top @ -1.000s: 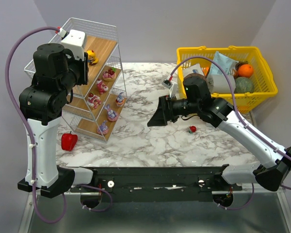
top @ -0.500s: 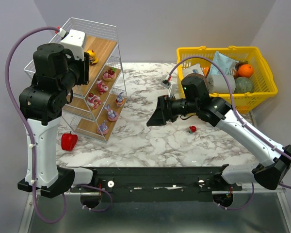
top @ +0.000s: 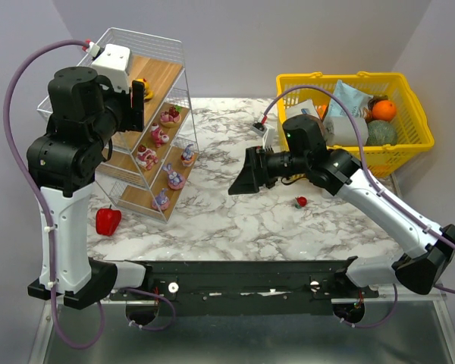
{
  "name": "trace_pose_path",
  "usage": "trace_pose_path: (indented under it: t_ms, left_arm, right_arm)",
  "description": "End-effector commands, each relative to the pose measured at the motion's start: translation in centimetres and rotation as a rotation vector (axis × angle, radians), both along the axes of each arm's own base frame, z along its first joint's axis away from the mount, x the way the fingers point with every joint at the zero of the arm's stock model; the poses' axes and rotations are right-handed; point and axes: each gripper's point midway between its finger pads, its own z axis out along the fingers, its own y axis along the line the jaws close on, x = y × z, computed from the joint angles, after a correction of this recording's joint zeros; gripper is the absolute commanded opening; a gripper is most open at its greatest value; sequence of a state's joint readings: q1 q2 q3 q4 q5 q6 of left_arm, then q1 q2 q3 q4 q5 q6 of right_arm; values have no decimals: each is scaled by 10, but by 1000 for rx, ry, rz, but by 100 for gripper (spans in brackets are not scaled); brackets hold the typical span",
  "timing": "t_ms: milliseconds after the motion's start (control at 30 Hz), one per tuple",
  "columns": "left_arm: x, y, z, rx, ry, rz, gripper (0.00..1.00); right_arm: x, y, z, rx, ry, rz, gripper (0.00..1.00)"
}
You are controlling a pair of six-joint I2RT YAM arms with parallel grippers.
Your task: Place and organize the plastic toys onto the shelf
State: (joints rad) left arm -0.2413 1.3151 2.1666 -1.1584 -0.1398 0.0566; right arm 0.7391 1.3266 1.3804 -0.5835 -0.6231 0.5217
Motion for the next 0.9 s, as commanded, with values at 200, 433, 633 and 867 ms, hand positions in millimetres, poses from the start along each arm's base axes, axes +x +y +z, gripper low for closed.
trace_pose_path:
  t_ms: [200,433,633,867]
  left_arm:
    - [-17,1,49,-5,-173,-41,99]
    - [-33,-22,85,-78,-327,-177,99]
    - [-61,-89,91,-204,-298,-570,99]
    - [-103,-160,91,-297,-291,-882,99]
  right_arm:
    - [13,-10,-6,-32,73,-68,84]
    - [44,-52,-28,-171,63,-311,86]
    - [66,-144,-88,-512,32,-687,86]
    - [62,-201,-132,-646,68,-881,86]
